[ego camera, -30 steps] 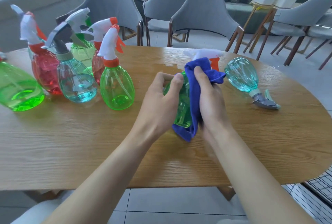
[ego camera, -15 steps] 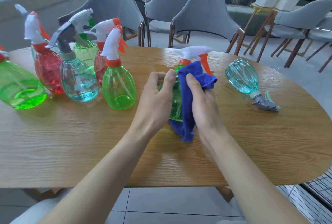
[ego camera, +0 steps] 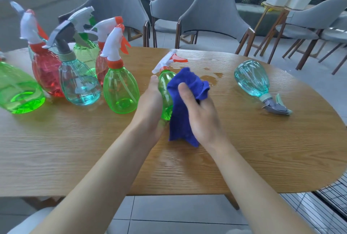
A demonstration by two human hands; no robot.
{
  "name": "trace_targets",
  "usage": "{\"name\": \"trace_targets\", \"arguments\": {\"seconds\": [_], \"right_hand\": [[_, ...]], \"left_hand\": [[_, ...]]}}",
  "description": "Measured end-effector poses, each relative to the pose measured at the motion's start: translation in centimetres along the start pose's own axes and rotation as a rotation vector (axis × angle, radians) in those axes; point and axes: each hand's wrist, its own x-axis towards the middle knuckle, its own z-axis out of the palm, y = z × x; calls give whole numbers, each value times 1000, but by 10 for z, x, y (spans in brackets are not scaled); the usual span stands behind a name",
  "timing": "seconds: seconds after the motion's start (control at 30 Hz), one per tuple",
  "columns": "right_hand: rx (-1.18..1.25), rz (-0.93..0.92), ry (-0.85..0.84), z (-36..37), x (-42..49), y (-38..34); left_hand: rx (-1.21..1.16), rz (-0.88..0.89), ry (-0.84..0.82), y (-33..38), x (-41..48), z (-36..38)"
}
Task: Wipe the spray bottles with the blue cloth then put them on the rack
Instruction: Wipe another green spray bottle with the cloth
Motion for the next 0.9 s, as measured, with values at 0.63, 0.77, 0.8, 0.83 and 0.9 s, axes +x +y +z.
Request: {"name": "trace_targets", "arguments": {"seconds": [0.63,0.77,0.8,0.83,0.9], "right_hand": [[-185,-264,-134,-22,5,-1],[-167,-256,-20,-13,0,3],[-176,-255,-16,-12,-1,4],[-175,-249,-17,-11,-1,4],[-117,-208,-12,-12,1,4]], "left_hand": [[-200,-96,-92,-2,21,-7],[-185,-88,-56,-3,14,-3],[-190,-86,-59,-4,14,-3],[-198,-81,-62,-5,14,-3],[-236,-60,-118,-4,16,-3]]}}
